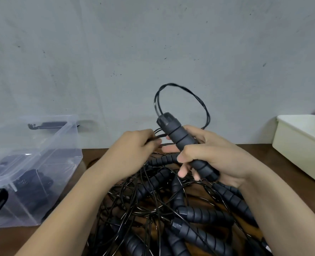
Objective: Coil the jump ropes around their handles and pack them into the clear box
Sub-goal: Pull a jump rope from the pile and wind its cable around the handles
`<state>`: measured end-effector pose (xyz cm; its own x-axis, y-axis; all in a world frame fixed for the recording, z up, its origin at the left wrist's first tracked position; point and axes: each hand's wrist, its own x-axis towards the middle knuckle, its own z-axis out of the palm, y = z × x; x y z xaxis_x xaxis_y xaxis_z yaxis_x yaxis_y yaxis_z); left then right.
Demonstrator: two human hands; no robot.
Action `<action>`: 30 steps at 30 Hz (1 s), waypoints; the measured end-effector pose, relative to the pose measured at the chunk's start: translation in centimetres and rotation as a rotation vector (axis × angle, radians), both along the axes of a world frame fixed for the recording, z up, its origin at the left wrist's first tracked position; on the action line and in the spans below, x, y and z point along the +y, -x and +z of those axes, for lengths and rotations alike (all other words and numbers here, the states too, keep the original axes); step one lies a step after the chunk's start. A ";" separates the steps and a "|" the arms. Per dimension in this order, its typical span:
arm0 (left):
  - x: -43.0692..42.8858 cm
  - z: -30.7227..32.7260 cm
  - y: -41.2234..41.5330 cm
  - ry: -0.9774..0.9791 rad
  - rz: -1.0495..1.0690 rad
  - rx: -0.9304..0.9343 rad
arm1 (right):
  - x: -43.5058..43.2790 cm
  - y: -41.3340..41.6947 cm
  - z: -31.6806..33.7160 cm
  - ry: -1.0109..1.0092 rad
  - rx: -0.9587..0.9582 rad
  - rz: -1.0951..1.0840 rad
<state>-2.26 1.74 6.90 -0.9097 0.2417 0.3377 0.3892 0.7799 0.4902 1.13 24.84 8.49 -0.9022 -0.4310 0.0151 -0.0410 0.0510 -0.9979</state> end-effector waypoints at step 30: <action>-2.4 -0.5 1.7 0.006 -0.082 0.154 | 0.3 0.8 0.1 0.170 0.007 -0.190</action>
<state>-3.92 -0.64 6.37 -0.8243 0.3152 0.4703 0.5218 0.7451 0.4153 0.28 25.12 8.60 -0.9664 -0.2444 0.0797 -0.0540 -0.1102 -0.9924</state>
